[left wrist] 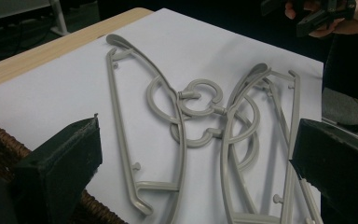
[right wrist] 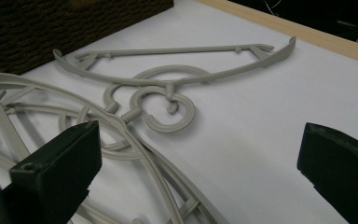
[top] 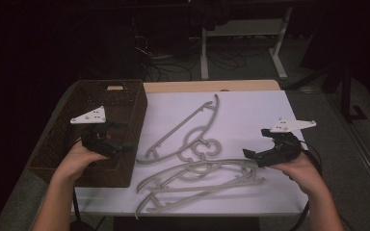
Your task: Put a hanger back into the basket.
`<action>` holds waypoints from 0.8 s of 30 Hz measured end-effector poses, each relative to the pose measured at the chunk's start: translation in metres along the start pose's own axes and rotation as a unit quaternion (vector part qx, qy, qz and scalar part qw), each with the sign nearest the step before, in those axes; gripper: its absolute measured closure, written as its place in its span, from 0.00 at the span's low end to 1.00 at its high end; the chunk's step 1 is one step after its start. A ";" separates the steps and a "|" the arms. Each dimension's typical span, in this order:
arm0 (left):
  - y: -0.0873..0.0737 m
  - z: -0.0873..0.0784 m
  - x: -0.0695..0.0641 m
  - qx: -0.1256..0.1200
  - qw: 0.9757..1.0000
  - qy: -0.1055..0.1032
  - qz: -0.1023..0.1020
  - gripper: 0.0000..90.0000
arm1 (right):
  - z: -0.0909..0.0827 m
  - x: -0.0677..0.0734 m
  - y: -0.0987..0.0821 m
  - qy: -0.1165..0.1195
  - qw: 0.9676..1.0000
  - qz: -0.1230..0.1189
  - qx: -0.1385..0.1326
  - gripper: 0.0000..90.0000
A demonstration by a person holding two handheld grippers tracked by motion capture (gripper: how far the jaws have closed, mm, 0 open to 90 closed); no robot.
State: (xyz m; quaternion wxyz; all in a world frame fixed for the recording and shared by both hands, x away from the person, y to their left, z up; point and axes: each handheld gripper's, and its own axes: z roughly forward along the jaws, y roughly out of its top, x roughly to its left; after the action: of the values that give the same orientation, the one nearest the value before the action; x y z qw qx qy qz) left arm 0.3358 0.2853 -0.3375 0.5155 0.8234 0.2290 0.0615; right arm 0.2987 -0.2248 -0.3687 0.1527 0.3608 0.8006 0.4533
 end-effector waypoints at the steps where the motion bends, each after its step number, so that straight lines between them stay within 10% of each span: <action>1: 0.000 0.000 0.000 0.000 1.000 0.000 0.000 0.02 | 0.000 0.000 0.000 -0.001 1.000 0.001 -0.001 0.00; 24: 0.057 0.080 -0.025 0.020 0.999 -0.021 0.024 0.02 | 0.010 0.000 -0.029 -0.028 0.999 0.023 -0.006 0.00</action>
State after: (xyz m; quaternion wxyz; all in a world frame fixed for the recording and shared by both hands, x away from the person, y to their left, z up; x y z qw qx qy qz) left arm 0.3587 0.1876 -0.3210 0.5019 0.8399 0.2001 0.0520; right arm 0.2918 -0.2285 -0.3986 0.1664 0.3905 0.7852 0.4510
